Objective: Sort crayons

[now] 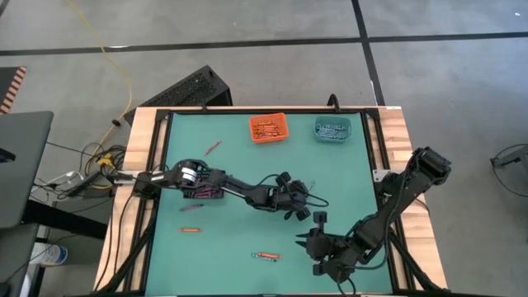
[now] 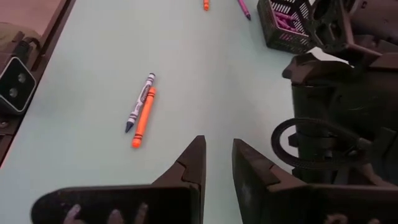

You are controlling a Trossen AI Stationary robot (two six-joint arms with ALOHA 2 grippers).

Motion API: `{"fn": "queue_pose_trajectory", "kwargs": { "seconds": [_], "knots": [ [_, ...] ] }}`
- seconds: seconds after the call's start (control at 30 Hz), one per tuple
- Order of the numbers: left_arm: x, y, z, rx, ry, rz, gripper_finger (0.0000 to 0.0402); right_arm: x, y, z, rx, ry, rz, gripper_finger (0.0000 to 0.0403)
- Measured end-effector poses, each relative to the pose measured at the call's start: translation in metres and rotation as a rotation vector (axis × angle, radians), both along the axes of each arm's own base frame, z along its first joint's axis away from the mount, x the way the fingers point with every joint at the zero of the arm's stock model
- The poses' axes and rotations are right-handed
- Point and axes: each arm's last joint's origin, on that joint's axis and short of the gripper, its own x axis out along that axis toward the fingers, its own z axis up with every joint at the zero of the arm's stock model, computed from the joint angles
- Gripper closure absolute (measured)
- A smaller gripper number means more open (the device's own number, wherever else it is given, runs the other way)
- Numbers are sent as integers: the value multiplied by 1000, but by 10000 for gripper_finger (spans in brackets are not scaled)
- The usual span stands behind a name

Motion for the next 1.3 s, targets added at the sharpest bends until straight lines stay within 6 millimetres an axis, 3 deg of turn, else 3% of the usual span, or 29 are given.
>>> {"fn": "queue_pose_trajectory", "kwargs": {
  "seconds": [0.3, 0.43, 0.57, 0.83, 1.0, 1.13, 1.3],
  "knots": [
    [1, 8, 0, -97, 15, -75, 391, 0, 0, 0, 0, 0, 0, 330],
    [2, 12, -1, -136, 28, -124, 385, 0, 0, 0, 1, 0, 0, 330],
    [1, 13, 10, -104, 26, -144, 385, 0, 0, 0, 1, -1, 0, 330],
    [-10, 19, 68, 38, 44, -168, 385, -3, 3, 0, 0, -1, 13, 330],
    [-18, 27, 89, 156, 107, -193, 385, -6, 7, 0, 0, -2, 27, 330],
    [-19, 41, 105, 258, 126, -272, 385, -9, 10, 0, 2, -4, 39, 330],
    [-18, 77, 107, 345, 176, -408, 385, -19, 19, 1, -27, -24, 60, 333]
  ]
}}
